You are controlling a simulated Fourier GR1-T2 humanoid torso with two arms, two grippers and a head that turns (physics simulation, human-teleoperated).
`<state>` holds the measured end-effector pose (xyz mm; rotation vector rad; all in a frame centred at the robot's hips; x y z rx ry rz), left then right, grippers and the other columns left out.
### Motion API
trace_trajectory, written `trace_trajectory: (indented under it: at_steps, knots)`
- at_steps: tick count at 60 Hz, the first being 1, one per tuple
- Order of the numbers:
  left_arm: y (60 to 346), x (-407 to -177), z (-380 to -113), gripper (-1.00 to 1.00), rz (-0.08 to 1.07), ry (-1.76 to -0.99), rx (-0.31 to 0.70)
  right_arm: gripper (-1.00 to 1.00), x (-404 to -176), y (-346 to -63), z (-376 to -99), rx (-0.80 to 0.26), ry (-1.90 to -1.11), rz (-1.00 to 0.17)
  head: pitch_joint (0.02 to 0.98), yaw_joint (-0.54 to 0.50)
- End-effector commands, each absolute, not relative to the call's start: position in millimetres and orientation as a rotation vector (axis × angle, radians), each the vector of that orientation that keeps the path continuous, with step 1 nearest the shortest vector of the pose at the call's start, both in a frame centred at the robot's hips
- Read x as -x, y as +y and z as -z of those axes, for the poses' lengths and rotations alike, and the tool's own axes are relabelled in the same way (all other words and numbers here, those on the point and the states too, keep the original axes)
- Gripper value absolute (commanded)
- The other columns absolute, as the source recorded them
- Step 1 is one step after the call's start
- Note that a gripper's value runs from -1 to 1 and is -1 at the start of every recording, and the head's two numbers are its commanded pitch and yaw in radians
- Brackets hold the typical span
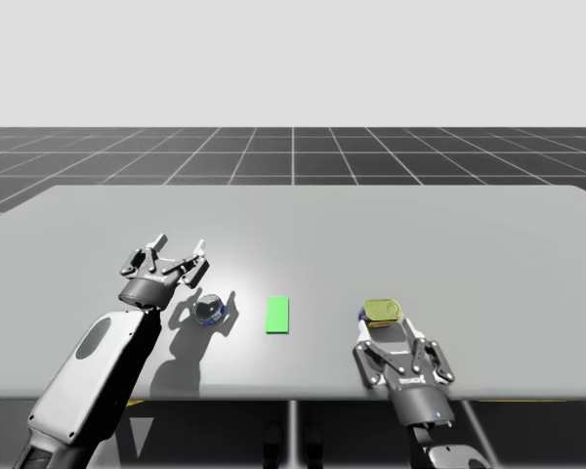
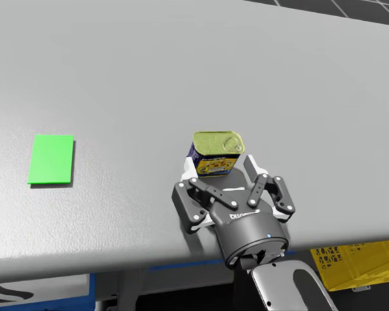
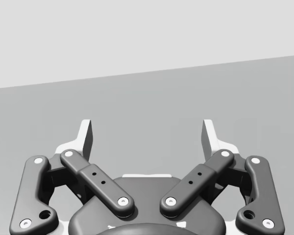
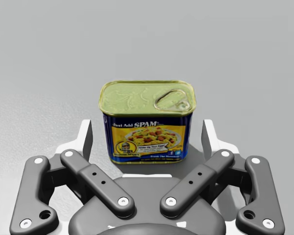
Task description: Look at the card. If it is red, pick the object on the left. If it is green, pick the object on the right.
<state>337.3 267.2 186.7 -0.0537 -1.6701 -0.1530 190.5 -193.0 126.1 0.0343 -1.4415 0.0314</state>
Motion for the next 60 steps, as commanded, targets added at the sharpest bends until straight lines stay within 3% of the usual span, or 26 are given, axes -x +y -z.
trace_trajectory:
  at_steps: [1, 22, 40, 41, 42, 43, 44, 60]
  knots:
    - [268.2, -337.7, -186.6, -1.00, 0.150, -1.672, 0.050, -1.00, -204.2, -193.1, -119.2, -0.009, -1.413, -0.029, 0.926, -0.30]
    - [268.8, -338.0, -186.5, -1.00, 0.150, -1.671, 0.050, -1.00, -232.0, -194.5, -114.2, 0.023, -1.363, -0.025, 0.931, -0.30]
    - [268.6, -338.5, -186.0, -1.00, 0.153, -1.670, 0.051, -1.00, -236.9, -193.5, -111.4, 0.040, -1.350, -0.067, 0.926, -0.30]
    - [268.6, -338.6, -186.0, -1.00, 0.153, -1.670, 0.051, -0.62, -236.5, -193.4, -111.3, 0.048, -1.352, -0.061, 0.925, -0.30]
    - [268.6, -338.5, -186.0, -1.00, 0.153, -1.670, 0.051, -0.03, -236.2, -193.4, -111.0, 0.054, -1.354, -0.055, 0.925, -0.30]
    - [268.5, -338.5, -185.9, -1.00, 0.153, -1.670, 0.050, 0.74, -236.1, -193.6, -111.2, 0.055, -1.350, -0.048, 0.924, -0.30]
    - [268.5, -338.6, -185.8, -1.00, 0.154, -1.670, 0.050, 0.95, -235.8, -193.7, -111.0, 0.062, -1.349, -0.044, 0.925, -0.30]
    - [267.8, -339.1, -185.5, -1.00, 0.156, -1.669, 0.051, 1.00, -233.7, -195.5, -108.9, 0.070, -1.337, -0.029, 0.887, -0.31]
